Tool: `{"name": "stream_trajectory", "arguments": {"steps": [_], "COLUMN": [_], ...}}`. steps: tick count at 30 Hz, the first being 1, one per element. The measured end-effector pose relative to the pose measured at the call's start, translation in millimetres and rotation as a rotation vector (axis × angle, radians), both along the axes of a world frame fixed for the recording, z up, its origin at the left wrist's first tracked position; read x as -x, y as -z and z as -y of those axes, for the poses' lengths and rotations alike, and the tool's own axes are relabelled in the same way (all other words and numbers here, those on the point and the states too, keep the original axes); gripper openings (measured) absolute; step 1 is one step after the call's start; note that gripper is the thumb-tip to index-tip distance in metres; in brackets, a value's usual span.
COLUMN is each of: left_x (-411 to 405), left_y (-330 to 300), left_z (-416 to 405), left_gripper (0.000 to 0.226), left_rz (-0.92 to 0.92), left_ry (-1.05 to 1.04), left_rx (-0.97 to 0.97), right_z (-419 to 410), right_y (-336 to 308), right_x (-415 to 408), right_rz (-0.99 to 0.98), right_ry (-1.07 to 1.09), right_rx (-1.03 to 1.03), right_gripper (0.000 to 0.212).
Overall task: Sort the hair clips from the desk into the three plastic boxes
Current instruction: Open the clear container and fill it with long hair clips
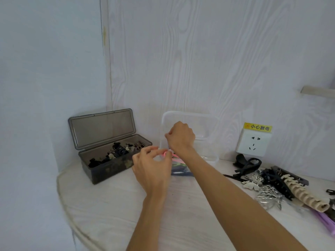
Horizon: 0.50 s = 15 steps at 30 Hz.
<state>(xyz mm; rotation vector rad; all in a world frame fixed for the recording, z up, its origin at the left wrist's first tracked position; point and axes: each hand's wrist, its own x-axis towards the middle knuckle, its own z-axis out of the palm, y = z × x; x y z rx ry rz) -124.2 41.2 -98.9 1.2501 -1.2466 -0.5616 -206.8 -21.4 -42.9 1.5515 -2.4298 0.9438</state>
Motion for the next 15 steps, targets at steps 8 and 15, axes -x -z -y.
{"name": "stream_trajectory", "arguments": {"steps": [8,15], "left_x": [1,3], "left_y": [1,-1], "left_z": [8,-1], "left_gripper": [0.021,0.018], "left_rz": [-0.039,0.127], "left_ry": [0.057,-0.005], "left_rx": [-0.042,0.088], "right_z": [-68,-94], "right_y": [-5,0], "right_x": [33,63], "right_rz": [0.737,0.17], "right_ry": [-0.184,-0.134], "right_rx": [0.337,-0.038], "right_gripper": [0.015,0.012]}}
